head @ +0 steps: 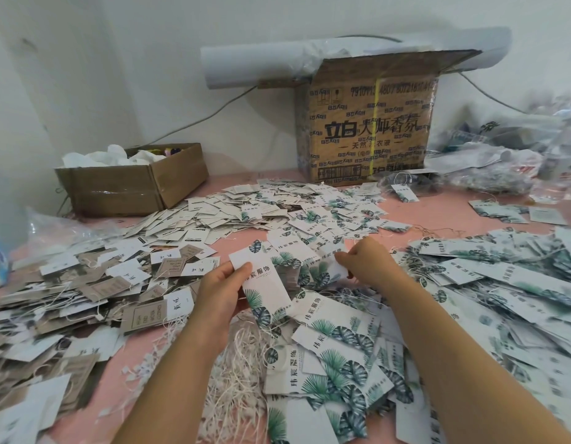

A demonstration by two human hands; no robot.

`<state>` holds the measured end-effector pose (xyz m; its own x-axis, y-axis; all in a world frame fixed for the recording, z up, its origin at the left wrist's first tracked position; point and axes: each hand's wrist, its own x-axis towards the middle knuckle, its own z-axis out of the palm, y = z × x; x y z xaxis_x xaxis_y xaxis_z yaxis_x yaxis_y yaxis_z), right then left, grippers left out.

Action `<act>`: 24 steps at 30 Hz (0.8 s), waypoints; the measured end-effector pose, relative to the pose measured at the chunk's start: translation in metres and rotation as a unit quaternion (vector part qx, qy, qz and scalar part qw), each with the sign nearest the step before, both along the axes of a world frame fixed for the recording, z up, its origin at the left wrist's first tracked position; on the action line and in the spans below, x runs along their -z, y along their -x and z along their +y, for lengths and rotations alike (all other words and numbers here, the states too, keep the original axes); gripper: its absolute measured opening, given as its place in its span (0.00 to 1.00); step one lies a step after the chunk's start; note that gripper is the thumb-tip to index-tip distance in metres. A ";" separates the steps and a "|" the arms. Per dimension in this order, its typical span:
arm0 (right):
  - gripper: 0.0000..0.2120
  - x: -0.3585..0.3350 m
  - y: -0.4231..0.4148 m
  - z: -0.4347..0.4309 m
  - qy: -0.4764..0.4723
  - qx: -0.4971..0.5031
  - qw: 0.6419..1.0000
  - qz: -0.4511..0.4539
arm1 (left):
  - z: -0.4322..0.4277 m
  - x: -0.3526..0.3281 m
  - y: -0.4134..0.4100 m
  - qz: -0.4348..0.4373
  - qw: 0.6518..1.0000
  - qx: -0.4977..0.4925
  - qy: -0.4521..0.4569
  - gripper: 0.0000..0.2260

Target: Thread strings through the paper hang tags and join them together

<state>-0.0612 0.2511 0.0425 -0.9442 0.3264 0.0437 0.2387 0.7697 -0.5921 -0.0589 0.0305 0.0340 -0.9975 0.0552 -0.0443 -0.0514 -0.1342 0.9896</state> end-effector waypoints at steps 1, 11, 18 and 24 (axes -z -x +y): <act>0.22 0.000 0.000 0.000 0.026 0.000 1.000 -0.006 | 0.000 0.000 0.000 -0.001 1.000 -0.001 0.000 0.06; 0.19 -0.012 -0.003 0.006 -0.112 0.027 0.993 0.003 | 0.000 -0.001 0.000 0.001 1.000 0.000 -0.003 0.06; 0.22 -0.012 -0.005 0.000 -0.059 -0.044 0.997 -0.027 | 0.000 -0.004 -0.002 -0.004 1.000 0.000 -0.004 0.07; 0.22 -0.017 -0.004 0.001 -0.127 -0.012 0.992 0.002 | 0.000 -0.004 -0.001 -0.006 1.000 -0.002 -0.007 0.07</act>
<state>-0.0573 0.2519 0.0592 -0.9514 0.2811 0.1255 0.2158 0.8998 -0.3793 -0.0577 0.0309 0.0380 -0.9972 0.0518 -0.0548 -0.0619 -0.1478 0.9871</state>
